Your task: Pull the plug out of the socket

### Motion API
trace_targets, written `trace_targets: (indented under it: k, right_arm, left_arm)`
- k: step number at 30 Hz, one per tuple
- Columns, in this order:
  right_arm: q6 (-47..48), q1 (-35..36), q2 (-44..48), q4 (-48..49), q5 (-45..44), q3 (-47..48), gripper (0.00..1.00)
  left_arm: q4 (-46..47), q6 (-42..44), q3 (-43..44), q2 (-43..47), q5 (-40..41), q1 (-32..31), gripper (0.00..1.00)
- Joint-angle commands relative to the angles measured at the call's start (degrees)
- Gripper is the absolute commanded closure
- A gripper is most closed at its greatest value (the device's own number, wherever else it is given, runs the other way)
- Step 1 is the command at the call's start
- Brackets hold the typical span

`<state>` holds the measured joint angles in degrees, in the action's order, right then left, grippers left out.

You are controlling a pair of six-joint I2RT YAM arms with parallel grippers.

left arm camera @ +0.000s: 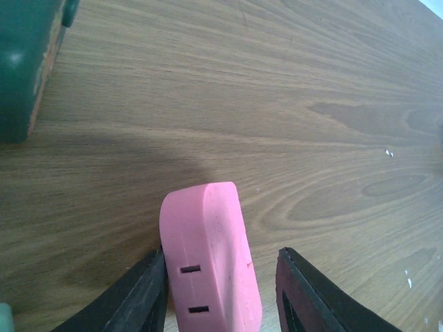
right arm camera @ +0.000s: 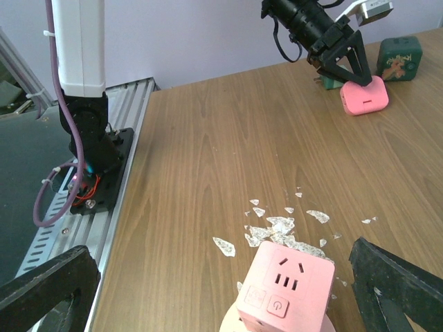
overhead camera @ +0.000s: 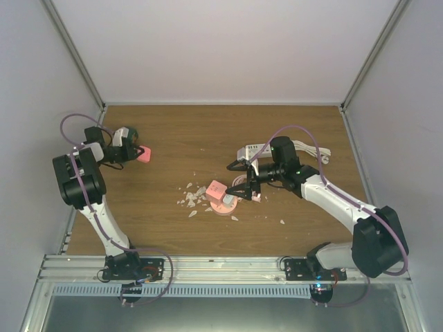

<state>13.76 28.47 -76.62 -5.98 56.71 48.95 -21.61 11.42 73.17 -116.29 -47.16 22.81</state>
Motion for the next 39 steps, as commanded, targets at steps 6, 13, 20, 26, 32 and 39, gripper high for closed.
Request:
trace_targets:
  k: [6, 13, 20, 26, 32, 39]
  right_arm:
    - [1.22, -0.23, 0.24, 0.70, 1.05, -0.28, 0.00]
    - [1.18, -0.20, 0.48, 0.79, 0.97, -0.34, 0.00]
    - [2.52, -0.26, 0.81, -0.08, -0.79, -0.23, 0.00]
    - [7.21, -0.20, 2.26, -2.91, -6.62, 0.16, 0.00]
    - [16.39, -0.26, 4.78, -8.70, -12.10, 0.20, 0.00]
    - [21.23, -0.21, 7.16, -12.52, -17.55, -3.27, 0.04]
  left_arm:
    - [3.91, 1.19, -2.48, 6.28, 4.73, -0.30, 0.51]
    - [4.26, 3.65, -4.06, 9.23, 7.05, -1.29, 0.49]
    - [2.80, 7.01, -5.23, 11.79, 6.54, -3.41, 0.49]
    - [-2.08, 13.27, -6.21, 16.82, 4.64, -6.96, 0.45]
    - [-7.88, 22.15, -8.35, 23.90, 3.22, -13.62, 0.41]
    - [-7.16, 23.61, -13.27, 32.15, 6.14, -26.57, 0.38]
